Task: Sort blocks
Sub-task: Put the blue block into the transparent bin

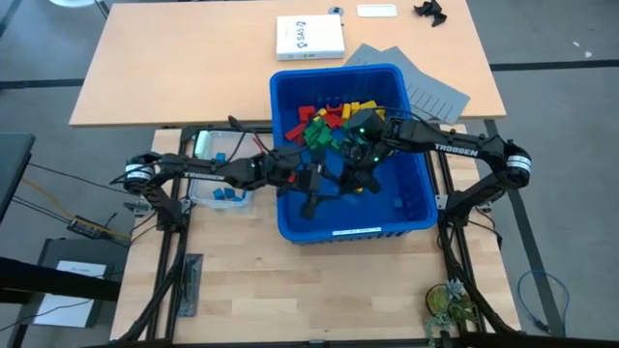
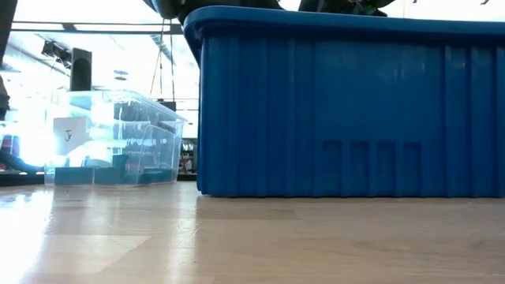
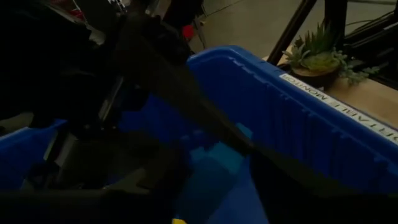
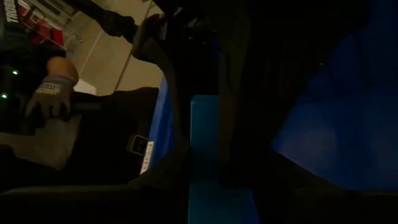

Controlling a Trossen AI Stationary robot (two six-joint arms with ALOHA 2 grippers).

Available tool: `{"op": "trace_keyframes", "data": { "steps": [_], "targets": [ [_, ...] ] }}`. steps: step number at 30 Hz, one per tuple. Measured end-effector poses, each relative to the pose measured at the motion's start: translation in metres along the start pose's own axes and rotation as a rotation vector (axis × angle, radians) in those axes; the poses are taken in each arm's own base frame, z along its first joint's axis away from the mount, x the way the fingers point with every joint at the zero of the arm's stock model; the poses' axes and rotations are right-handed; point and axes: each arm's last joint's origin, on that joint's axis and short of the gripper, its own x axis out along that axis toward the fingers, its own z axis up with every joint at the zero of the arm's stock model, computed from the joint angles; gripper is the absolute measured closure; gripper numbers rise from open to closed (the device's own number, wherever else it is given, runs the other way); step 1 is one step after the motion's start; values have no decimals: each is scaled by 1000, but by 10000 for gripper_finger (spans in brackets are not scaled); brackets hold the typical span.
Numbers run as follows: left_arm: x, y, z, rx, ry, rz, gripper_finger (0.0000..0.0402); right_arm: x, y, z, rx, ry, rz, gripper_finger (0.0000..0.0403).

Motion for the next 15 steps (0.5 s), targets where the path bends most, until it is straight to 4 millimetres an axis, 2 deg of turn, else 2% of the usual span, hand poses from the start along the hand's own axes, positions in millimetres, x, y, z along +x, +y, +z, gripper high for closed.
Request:
{"op": "trace_keyframes", "data": {
  "steps": [6, 7, 11, 15],
  "targets": [
    [0, -1, 1, 1, 48, 59, 330, -1, 0, 3, 11, -21, 19, 225],
    [0, 0, 2, -2, 62, 69, 340, -2, 1, 3, 17, -26, 24, 215],
    [-2, 4, 9, -13, 142, 88, 337, -19, 3, 7, 53, -60, 14, 188],
    [-9, 8, 23, -27, 299, 131, 337, -53, 19, 15, -14, -154, -19, 173]
  ]
}}
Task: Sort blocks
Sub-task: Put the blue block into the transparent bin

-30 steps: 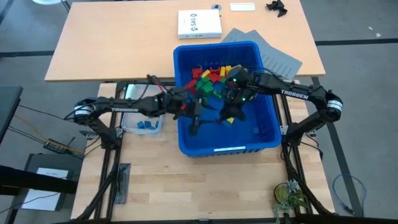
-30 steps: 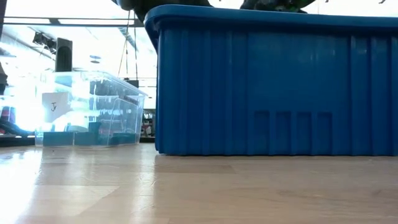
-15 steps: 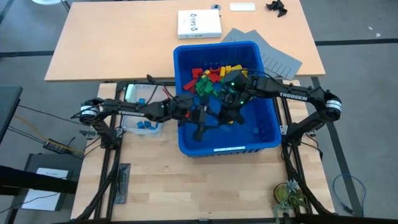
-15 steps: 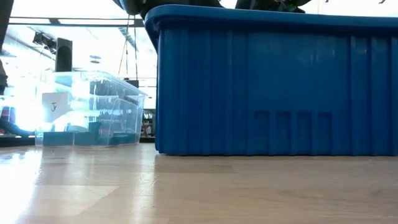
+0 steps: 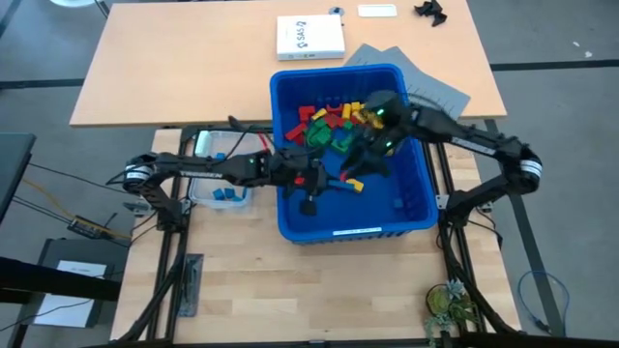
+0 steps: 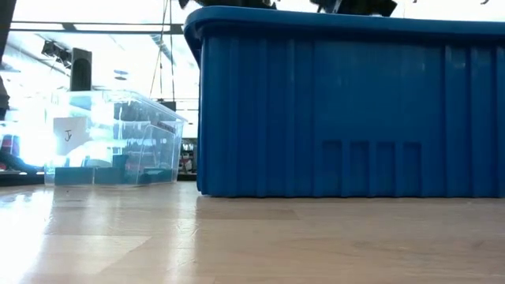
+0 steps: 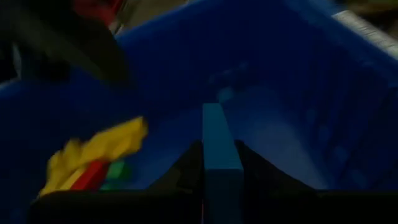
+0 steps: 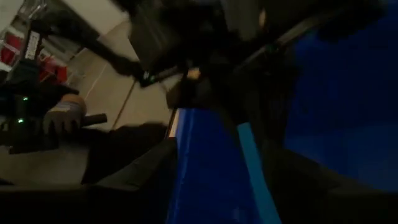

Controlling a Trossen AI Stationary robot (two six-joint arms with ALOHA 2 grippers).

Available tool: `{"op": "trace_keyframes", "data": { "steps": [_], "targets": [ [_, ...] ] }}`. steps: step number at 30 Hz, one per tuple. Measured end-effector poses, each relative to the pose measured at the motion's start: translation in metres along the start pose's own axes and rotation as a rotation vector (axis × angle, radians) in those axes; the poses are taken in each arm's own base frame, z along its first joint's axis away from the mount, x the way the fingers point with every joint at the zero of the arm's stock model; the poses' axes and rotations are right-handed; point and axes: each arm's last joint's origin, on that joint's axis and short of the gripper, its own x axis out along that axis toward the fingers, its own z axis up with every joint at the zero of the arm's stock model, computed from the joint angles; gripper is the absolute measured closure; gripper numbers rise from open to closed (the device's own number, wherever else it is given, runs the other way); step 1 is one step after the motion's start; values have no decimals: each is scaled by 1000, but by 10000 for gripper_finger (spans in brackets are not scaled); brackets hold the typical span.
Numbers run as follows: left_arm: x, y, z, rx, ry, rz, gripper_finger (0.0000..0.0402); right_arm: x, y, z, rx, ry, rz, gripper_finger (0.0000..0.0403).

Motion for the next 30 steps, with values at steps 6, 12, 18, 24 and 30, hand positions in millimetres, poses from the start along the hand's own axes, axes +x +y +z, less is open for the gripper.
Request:
{"op": "trace_keyframes", "data": {
  "steps": [6, 12, 18, 24, 30],
  "targets": [
    [-48, 19, 14, -83, 301, 110, 337, -45, 25, 9, -168, -143, -223, 169],
    [-104, 37, 3, -234, 456, 325, 337, -66, 32, 6, -238, -182, -460, 175],
    [-152, 25, -39, -407, 608, 534, 337, -63, 19, -1, -209, -89, -552, 173],
    [-184, 7, -78, -589, 625, 627, 337, -55, 1, -2, -184, -22, -599, 175],
    [-193, -6, -105, -645, 670, 656, 294, -47, -8, -2, -232, 18, -598, 176]
  ]
}}
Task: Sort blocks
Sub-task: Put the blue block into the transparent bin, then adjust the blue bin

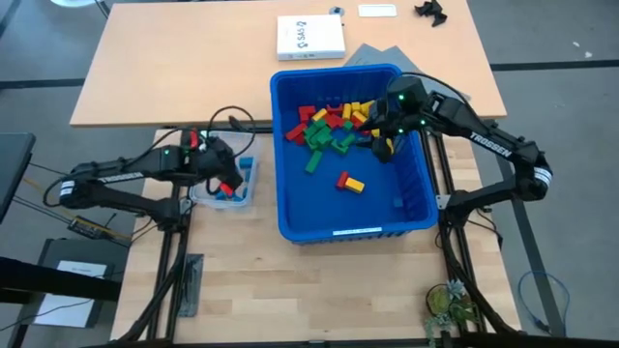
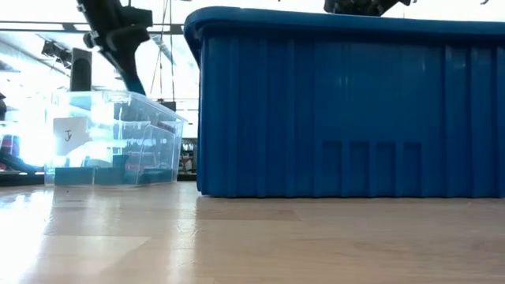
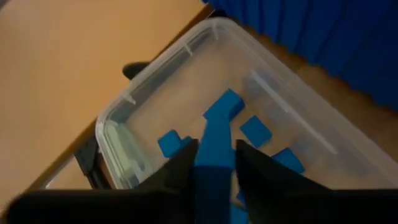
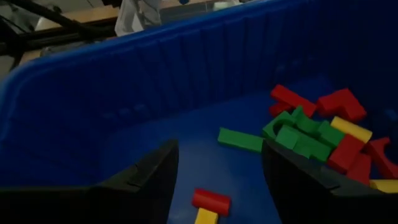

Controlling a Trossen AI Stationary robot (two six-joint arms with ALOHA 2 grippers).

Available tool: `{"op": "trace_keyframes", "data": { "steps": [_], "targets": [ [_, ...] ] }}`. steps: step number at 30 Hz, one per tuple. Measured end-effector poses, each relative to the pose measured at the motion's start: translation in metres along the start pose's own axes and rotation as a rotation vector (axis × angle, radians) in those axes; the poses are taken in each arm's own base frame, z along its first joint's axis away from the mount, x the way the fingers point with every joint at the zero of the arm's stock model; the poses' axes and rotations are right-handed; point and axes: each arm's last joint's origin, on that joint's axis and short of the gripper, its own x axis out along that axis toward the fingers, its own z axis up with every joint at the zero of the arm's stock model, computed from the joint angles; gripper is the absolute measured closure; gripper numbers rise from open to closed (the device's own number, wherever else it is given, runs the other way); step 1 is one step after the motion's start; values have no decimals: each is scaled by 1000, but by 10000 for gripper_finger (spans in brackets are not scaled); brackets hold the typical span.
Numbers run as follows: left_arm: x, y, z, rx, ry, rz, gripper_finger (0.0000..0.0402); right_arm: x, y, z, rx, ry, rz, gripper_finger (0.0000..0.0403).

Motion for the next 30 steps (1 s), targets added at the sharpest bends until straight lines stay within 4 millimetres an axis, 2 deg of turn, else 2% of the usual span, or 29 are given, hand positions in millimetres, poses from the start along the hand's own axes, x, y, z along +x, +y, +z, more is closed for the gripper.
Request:
{"op": "trace_keyframes", "data": {
  "steps": [5, 8, 11, 15, 19, 25, 30],
  "targets": [
    [0, 0, 1, -33, -28, 7, 192, 1, -1, -1, -7, 13, -7, 166],
    [-7, -2, 15, -46, -110, -54, 146, -1, 1, -3, -2, 32, -3, 158],
    [-17, -4, 32, -38, -224, -161, 120, -5, 6, -6, -15, 60, 16, 156],
    [-28, -10, 53, -45, -420, -295, 113, -4, 13, -10, -40, 103, 48, 161],
    [-24, -22, 68, -5, -527, -340, 118, 7, 18, -19, -113, 135, 62, 170],
    [1, -52, 83, 123, -535, -351, 124, 24, 15, -36, -160, 159, 37, 177],
    [27, -75, 85, 223, -478, -340, 124, 34, 17, -50, -209, 192, 57, 184]
  ]
}}
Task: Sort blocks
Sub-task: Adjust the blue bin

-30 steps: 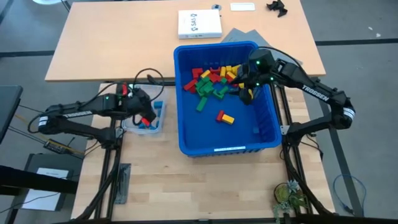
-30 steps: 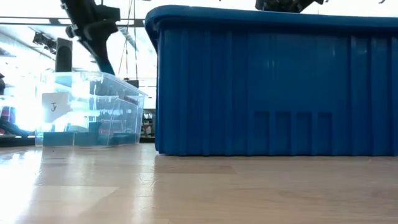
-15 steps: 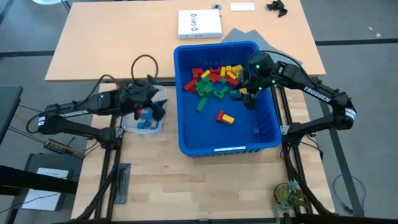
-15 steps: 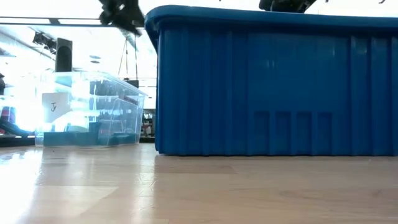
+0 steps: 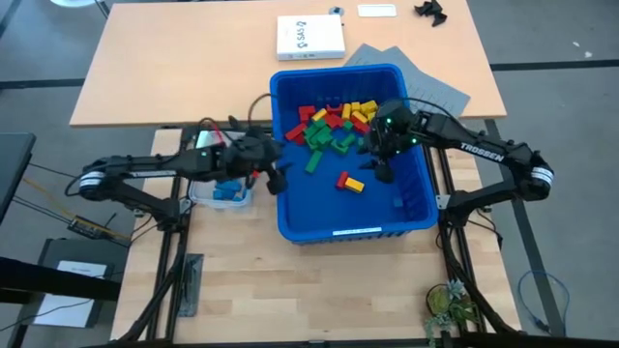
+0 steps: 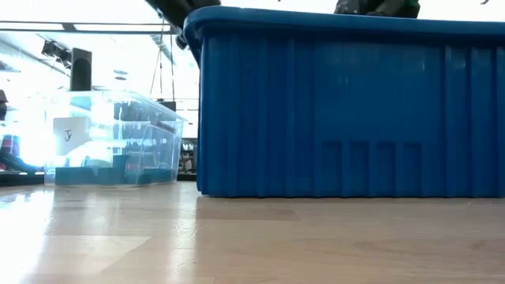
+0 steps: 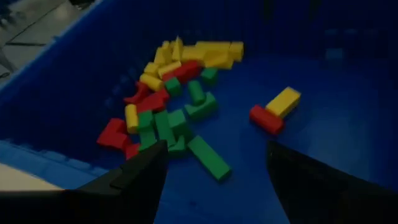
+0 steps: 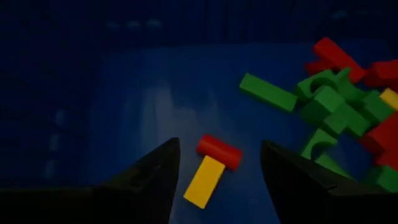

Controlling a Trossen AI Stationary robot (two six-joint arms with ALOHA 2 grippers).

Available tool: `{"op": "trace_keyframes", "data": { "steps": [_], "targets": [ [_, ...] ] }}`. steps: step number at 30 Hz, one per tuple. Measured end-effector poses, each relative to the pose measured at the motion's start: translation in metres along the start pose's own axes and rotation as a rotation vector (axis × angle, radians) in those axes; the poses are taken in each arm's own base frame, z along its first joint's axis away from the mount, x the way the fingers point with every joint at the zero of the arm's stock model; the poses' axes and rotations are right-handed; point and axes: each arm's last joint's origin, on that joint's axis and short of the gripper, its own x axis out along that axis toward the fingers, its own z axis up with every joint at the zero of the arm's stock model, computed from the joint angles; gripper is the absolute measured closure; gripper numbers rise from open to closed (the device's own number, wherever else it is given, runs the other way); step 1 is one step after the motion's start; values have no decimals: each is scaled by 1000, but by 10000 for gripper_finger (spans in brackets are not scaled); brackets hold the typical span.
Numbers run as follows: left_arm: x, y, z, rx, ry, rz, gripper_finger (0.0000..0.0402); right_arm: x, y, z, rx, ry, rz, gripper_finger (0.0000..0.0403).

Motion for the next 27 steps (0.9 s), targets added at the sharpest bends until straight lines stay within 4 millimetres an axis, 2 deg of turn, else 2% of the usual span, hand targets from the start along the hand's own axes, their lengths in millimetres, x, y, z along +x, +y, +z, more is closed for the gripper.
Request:
{"op": "trace_keyframes", "data": {
  "steps": [4, 9, 13, 15, 19, 27],
  "targets": [
    [4, 2, 0, 4, 20, 77, 124, -3, -1, 1, 23, 72, -133, 190],
    [-4, 19, 19, -51, -35, 185, 124, -25, -8, 16, 70, 97, -326, 192],
    [0, 39, 22, -221, -47, 246, 124, -43, -21, 23, 227, 72, -503, 183],
    [5, 51, 15, -307, -6, 263, 124, -51, -30, 18, 334, 88, -595, 175],
    [11, 66, 6, -443, 48, 276, 124, -63, -47, -2, 513, 154, -665, 153],
    [23, 75, -1, -572, 81, 264, 124, -85, -69, -34, 723, 220, -708, 133]
  ]
}}
